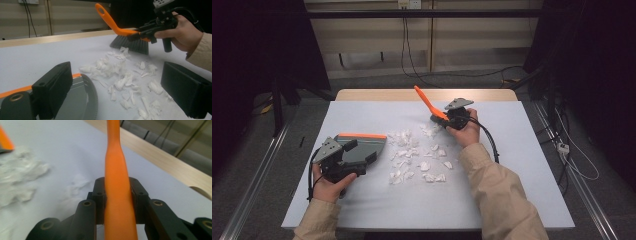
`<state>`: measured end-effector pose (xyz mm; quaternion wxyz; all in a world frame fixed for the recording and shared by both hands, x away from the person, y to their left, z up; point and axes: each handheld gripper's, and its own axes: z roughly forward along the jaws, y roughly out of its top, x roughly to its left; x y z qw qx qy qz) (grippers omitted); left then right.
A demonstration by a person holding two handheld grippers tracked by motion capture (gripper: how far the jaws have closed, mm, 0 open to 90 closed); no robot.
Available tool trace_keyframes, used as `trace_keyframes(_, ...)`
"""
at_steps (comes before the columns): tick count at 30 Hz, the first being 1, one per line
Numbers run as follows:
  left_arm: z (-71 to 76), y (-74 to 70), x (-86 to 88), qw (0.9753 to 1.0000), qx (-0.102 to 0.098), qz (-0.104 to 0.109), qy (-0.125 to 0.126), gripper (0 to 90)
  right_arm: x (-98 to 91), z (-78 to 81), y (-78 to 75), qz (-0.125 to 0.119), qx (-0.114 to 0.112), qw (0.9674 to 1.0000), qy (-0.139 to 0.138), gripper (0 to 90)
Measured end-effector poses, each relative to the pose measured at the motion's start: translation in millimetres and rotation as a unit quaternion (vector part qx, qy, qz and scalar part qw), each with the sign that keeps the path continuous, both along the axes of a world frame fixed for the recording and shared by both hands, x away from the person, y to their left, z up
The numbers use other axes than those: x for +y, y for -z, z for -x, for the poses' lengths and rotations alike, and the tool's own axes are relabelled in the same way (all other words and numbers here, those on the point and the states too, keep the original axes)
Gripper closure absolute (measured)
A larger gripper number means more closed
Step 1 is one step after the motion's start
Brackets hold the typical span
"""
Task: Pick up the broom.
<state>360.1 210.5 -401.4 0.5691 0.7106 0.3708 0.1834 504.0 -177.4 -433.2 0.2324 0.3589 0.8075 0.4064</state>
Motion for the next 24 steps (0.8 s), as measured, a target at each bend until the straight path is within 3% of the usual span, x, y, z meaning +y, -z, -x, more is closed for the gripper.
trace_keyframes(1, 0.1, -0.1, -0.1, 1.0, 0.0, 0.001, 0.001, 10.2, 0.2, 4.9, -1.0, -0.01, 0.008, 0.9998, -0.013, 71.4)
trace_keyframes(6, 0.3, -0.3, -0.7, 1.0, 0.0, 0.001, 0.001, 10.2, 5.6, 38.5, -7.4, -0.01, 0.029, 0.9966, -0.076, 71.4)
trace_keyframes(9, 1.2, -0.3, -1.7, 1.0, -0.001, -0.004, 0.005, 10.2, 1.4, 53.7, -14.8, -0.023, 0.022, 0.996, -0.084, 71.4)
trace_keyframes(12, 2.3, -0.8, -2.3, 1.0, -0.002, -0.004, 0.005, 10.3, -13.1, 57.5, -23.5, -0.039, 0.01, 0.9975, -0.058, 71.4)
trace_keyframes(15, 2.9, -1.0, -2.0, 1.0, -0.001, -0.002, 0.004, 10.3, -30.6, 51.9, -24.1, -0.057, 0.016, 0.998, -0.023, 71.3)
trace_keyframes(19, 2.1, -0.7, -1.2, 1.0, -0.001, -0.004, 0.005, 10.3, -39.7, 45.2, -14.1, -0.046, 0.036, 0.9983, -0.003, 71.3)
trace_keyframes(24, 2.0, -0.8, 0.4, 1.0, -0.001, -0.003, 0.006, 10.2, -37.2, 41.8, -9.4, -0.045, 0.062, 0.997, 0.01, 70.4)
